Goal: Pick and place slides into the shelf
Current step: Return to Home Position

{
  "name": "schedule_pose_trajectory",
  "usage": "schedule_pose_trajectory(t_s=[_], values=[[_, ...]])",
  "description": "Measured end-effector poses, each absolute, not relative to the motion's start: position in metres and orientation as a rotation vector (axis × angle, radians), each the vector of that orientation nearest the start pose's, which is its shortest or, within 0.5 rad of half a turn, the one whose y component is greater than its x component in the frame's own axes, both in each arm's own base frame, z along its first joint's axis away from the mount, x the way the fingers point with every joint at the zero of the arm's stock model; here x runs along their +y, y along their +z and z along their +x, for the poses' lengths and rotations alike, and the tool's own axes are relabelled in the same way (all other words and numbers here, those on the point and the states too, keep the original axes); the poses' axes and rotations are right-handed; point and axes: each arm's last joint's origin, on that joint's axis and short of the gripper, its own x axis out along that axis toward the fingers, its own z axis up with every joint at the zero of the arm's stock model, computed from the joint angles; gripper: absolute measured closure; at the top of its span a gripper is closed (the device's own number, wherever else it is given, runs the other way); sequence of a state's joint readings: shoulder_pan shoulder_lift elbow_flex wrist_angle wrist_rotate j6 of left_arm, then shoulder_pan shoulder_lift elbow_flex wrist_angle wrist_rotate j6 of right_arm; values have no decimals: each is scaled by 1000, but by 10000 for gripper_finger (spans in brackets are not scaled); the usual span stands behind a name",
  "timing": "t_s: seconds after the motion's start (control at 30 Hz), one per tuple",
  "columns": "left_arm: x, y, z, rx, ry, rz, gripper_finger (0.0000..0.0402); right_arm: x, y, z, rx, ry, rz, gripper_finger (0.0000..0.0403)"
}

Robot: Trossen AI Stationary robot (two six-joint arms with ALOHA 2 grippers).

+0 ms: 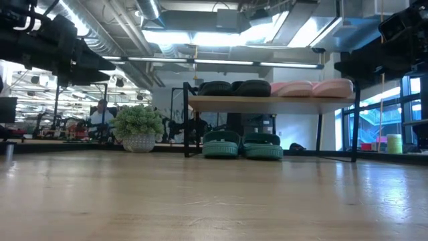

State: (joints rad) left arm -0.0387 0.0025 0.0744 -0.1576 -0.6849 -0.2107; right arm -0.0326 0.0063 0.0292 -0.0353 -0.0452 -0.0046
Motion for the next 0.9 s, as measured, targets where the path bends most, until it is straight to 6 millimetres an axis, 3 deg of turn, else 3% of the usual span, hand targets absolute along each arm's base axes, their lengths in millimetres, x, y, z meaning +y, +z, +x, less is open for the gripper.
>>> schedule_pose_trajectory(t_s=[0.23,0.9], values=[[11,187,89,-87,476,-116,117,-2,170,96,13,13,45,147],[11,181,90,-12,480,-66,117,-2,170,96,14,13,48,147]])
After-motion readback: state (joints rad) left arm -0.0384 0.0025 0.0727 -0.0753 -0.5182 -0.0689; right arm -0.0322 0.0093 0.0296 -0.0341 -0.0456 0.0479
